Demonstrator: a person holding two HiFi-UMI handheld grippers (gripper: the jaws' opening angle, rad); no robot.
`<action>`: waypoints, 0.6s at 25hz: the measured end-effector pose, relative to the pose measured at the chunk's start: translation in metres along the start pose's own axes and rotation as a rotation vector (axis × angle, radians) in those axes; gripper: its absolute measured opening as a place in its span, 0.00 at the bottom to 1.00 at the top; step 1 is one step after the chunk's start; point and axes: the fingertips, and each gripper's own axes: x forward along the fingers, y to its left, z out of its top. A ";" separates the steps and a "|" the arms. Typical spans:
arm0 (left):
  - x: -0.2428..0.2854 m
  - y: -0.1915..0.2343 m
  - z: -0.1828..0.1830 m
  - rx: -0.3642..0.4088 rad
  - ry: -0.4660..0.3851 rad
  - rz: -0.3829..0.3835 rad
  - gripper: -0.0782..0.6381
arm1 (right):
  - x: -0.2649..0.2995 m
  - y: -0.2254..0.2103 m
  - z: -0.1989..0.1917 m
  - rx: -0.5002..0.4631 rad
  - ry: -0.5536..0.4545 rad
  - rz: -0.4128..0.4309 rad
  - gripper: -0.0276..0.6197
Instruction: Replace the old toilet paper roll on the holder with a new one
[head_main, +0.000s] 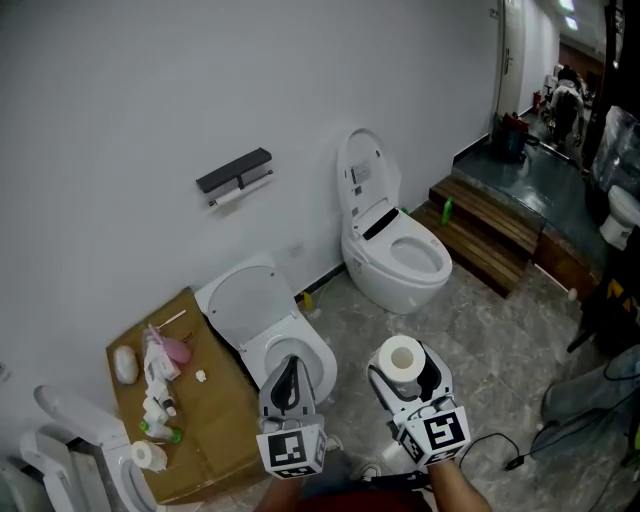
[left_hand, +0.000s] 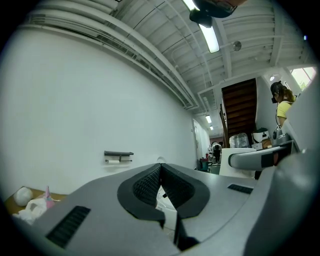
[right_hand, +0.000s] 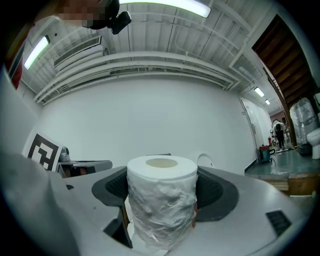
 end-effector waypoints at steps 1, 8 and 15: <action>0.006 0.002 -0.002 -0.004 0.001 0.007 0.13 | 0.006 -0.002 -0.003 0.004 0.007 0.005 0.64; 0.062 0.033 0.002 -0.023 -0.053 0.038 0.13 | 0.070 -0.009 -0.001 -0.037 0.000 0.042 0.64; 0.130 0.096 -0.006 -0.030 -0.048 0.090 0.13 | 0.165 0.005 0.004 -0.072 0.009 0.127 0.64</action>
